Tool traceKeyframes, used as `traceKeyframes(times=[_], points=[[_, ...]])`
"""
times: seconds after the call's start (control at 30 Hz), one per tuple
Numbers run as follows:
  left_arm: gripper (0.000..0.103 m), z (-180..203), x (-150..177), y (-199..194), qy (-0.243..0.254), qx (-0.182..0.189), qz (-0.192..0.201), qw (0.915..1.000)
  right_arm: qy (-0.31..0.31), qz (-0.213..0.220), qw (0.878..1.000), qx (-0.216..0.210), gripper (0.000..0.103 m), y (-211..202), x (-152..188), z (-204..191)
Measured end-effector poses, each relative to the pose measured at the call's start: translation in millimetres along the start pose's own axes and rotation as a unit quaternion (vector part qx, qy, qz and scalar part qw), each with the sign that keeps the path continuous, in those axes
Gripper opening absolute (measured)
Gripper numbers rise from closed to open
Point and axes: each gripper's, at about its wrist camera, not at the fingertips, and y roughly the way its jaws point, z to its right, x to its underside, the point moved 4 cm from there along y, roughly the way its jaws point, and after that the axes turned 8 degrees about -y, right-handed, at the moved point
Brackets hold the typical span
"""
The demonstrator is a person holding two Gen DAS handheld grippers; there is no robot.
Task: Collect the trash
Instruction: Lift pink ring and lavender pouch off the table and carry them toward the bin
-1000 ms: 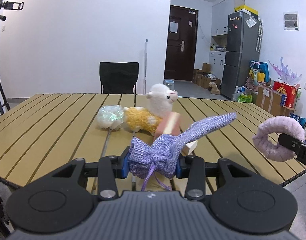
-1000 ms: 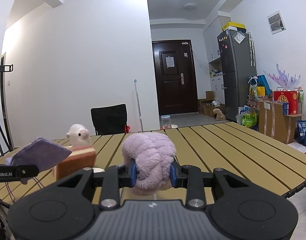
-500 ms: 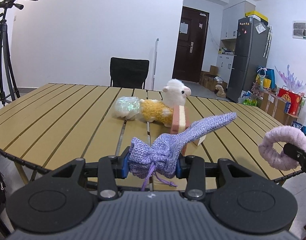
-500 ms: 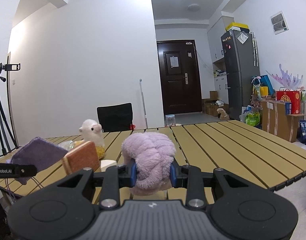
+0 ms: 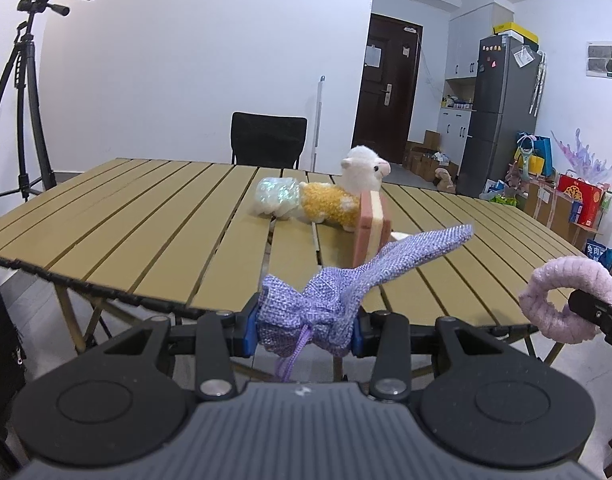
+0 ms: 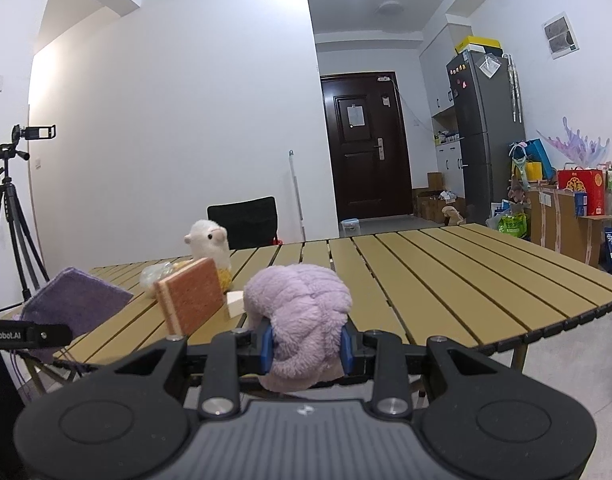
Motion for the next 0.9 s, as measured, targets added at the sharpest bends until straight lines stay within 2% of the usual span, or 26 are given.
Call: traceKeyframes(times=[0.3,0.57,0.9], points=[[0.041,-9.0,21.3,-19.2,0.005,0.001,-0.015,0.9999,-0.011,-0.009,1.000,-0.003,0.030,-23.5,17.0,-7.5],[0.041,-9.3,48.5,-33.3,0.024,0.004,-0.033,0.9992,-0.022,-0.036,0.999,-0.007,0.030,-35.2,36.6,-13.8],[0.041,-15.1,84.5,-35.1,0.055,-0.018,-0.072,0.9957,-0.038,-0.075,0.996,-0.013,0.030,-35.2,59.2,-22.4]])
